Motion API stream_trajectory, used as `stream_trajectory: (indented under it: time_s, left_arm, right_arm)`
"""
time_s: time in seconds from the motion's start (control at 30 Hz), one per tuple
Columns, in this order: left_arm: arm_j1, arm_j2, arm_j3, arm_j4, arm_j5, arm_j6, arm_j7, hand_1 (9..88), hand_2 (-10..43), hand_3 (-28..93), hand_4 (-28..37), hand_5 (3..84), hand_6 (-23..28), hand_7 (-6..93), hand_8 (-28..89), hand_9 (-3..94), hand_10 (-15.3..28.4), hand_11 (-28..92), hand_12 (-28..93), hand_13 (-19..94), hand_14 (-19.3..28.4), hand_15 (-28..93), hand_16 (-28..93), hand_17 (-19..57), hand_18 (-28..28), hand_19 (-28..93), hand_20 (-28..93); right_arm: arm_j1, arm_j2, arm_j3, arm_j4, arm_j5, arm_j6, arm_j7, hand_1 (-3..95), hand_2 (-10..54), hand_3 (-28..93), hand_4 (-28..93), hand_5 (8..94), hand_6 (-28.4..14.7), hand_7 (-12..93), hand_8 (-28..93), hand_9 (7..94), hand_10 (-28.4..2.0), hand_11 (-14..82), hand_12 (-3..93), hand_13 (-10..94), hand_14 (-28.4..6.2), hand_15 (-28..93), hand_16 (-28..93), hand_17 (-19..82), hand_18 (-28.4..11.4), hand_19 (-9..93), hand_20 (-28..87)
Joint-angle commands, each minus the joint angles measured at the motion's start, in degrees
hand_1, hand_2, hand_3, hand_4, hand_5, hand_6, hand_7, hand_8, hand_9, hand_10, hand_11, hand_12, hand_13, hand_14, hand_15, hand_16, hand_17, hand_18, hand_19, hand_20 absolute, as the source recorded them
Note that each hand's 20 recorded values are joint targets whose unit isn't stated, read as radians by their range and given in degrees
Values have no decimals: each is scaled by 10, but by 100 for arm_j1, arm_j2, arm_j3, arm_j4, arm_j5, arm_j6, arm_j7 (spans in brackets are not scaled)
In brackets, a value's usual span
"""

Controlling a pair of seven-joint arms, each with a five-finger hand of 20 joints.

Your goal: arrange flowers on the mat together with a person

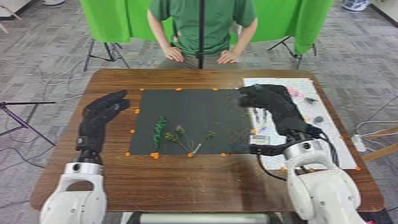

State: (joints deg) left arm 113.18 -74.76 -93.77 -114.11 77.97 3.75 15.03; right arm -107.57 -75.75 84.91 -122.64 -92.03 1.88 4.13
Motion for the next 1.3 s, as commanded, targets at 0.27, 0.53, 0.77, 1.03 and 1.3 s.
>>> stream_trajectory:
  time_s: [0.27, 0.53, 0.77, 1.03, 1.3]
  left_arm:
    - [-144, -247, 293, 137, -29, -270, 79, 262, -63, 655, -169, 502, 35, 154, -52, 485, 133, 220, 169, 388, 179, 235, 27, 53, 138, 123, 207]
    - [-126, -270, 387, 172, -47, -271, 85, 260, -56, 656, -173, 501, 36, 152, -50, 484, 133, 216, 170, 385, 179, 224, 38, 51, 135, 111, 203]
    - [-95, -307, 443, 230, -93, -205, 187, 259, -55, 659, -175, 504, 36, 155, -51, 487, 134, 219, 171, 388, 181, 235, 41, 53, 139, 124, 210]
    - [-163, -277, 424, 247, -108, -48, 309, 262, -55, 662, -174, 510, 35, 158, -52, 492, 135, 222, 172, 393, 181, 240, 37, 61, 139, 136, 218]
    - [-160, -294, 391, 241, -135, 49, 338, 262, -55, 666, -176, 513, 36, 163, -54, 497, 136, 228, 171, 396, 180, 249, 37, 63, 139, 140, 222]
  right_arm:
    - [-240, -715, 36, 737, 2510, -92, -2256, 26, 87, 748, -166, 369, -1, 45, -72, 395, -131, 35, 110, 229, -80, 33, 108, 119, -109, -9, 237]
    - [-414, -859, -34, 663, 2151, 60, -2300, 26, 82, 762, -168, 346, 2, 61, -70, 372, -123, 35, 101, 212, -74, 32, 76, 111, -102, -4, 203]
    - [-510, -982, 238, 639, 2268, 162, -2419, 44, 86, 764, -168, 396, -2, 80, -73, 408, -132, 46, 107, 252, -91, 63, 77, 139, -120, 7, 204]
    - [-525, -1007, 374, 597, 2239, 225, -2420, 47, 85, 770, -168, 422, -4, 88, -75, 423, -134, 49, 113, 269, -101, 83, 75, 152, -124, 10, 210]
    - [-520, -1005, 354, 609, 2173, 181, -2388, 47, 85, 769, -166, 439, -3, 92, -77, 441, -134, 52, 116, 284, -104, 96, 76, 155, -128, 9, 214]
